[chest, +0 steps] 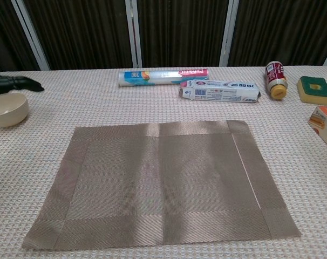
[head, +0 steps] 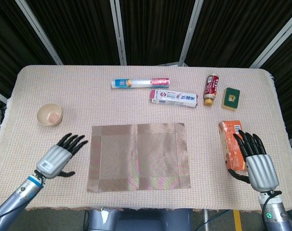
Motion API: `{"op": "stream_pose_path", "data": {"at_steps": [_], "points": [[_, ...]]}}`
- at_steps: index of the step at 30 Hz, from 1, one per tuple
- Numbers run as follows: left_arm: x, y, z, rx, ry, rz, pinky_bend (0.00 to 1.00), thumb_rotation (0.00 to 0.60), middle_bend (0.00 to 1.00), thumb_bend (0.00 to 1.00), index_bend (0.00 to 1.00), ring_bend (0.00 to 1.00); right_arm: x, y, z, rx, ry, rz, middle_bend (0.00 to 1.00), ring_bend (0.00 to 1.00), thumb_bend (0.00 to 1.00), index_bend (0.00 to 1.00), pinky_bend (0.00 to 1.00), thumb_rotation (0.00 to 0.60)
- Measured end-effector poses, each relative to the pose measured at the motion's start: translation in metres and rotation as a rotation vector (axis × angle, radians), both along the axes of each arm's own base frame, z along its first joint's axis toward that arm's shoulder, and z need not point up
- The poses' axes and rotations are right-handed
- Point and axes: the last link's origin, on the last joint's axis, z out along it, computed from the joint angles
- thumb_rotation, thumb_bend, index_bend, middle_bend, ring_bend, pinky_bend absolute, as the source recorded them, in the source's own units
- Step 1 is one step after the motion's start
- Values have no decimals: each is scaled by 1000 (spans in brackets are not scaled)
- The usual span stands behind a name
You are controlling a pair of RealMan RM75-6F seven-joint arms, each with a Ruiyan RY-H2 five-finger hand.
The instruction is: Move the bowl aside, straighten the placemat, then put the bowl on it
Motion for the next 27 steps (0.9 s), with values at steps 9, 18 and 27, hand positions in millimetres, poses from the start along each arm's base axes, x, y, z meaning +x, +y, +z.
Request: {"op": "stream_pose_path", "data": {"at_steps": [9, 18, 27], "points": [[-41, 64, 30, 213, 2, 131, 0, 600, 0, 35, 40, 0, -2, -2, -3, 8, 11, -7, 0, 0, 0, 0, 0, 600], [-95, 115, 26, 288, 31, 318, 0, 600, 0, 199, 327, 0, -6, -7, -7, 13, 34, -25, 0, 0, 0, 0, 0, 600], [-131, 145, -1, 309, 86, 443, 0, 600, 0, 290, 371, 0, -10, -11, -10, 11, 50, -45, 0, 0, 0, 0, 0, 600]]}}
